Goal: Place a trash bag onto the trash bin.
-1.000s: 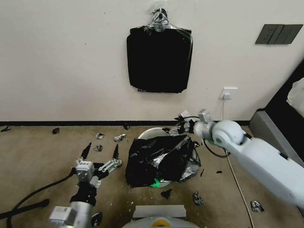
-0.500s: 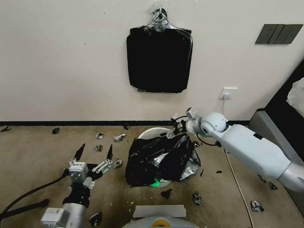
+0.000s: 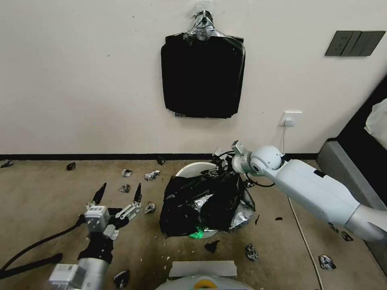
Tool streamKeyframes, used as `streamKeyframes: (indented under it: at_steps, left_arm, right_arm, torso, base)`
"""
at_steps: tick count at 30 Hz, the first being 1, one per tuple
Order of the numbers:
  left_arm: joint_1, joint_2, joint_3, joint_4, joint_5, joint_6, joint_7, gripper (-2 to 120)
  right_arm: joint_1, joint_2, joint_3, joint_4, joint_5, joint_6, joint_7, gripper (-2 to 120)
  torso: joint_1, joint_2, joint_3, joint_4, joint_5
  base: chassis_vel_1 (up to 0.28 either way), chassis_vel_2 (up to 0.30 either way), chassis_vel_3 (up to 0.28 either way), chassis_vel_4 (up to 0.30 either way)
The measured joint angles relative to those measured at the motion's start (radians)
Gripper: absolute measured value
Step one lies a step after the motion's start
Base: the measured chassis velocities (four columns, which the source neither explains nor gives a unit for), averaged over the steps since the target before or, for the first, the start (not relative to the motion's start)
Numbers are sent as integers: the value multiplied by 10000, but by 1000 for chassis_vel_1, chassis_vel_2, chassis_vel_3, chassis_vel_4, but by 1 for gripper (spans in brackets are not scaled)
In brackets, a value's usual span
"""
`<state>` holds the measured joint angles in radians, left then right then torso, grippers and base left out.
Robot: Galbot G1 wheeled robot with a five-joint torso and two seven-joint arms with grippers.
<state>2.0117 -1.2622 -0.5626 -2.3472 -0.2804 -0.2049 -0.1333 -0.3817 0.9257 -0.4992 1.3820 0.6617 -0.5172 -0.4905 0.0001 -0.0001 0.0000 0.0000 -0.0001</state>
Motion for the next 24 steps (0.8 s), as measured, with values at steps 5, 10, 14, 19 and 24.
streamKeyframes:
  at_steps: [5, 10, 14, 19, 24]
  left_arm:
    - [-26, -15, 20, -2, -55, 35, -46, 100]
    - [-13, -17, 23, -34, -164, 120, -152, 100]
    - [-15, -19, 8, -54, -282, 152, -202, 100]
    - [-42, -10, 2, -98, -365, 198, -226, 100]
    - [-140, 11, 1, -128, -499, 281, -249, 100]
  right_arm:
    - [14, 40, -24, -93, -19, 69, 0, 23]
    - [-10, -4, -128, -67, 46, 214, 198, 7]
    - [-25, -162, -270, 52, 93, 325, 363, 7]
    - [-144, -463, -87, 442, 822, 3, 949, 7]
    - [-702, -975, 583, 1474, 2560, -847, 2430, 6]
  torso:
    - [-1, 0, 0, 0, 0]
    - [-1, 0, 0, 1, 3]
    - [-1, 0, -1, 0, 2]
    - [-1, 0, 0, 2, 2]
    - [0, 0, 0, -1, 1]
  base:
    - [0, 0, 0, 0]
    - [0, 0, 0, 0]
    - [0, 0, 0, 0]
    - [0, 0, 0, 0]
    - [0, 0, 0, 0]
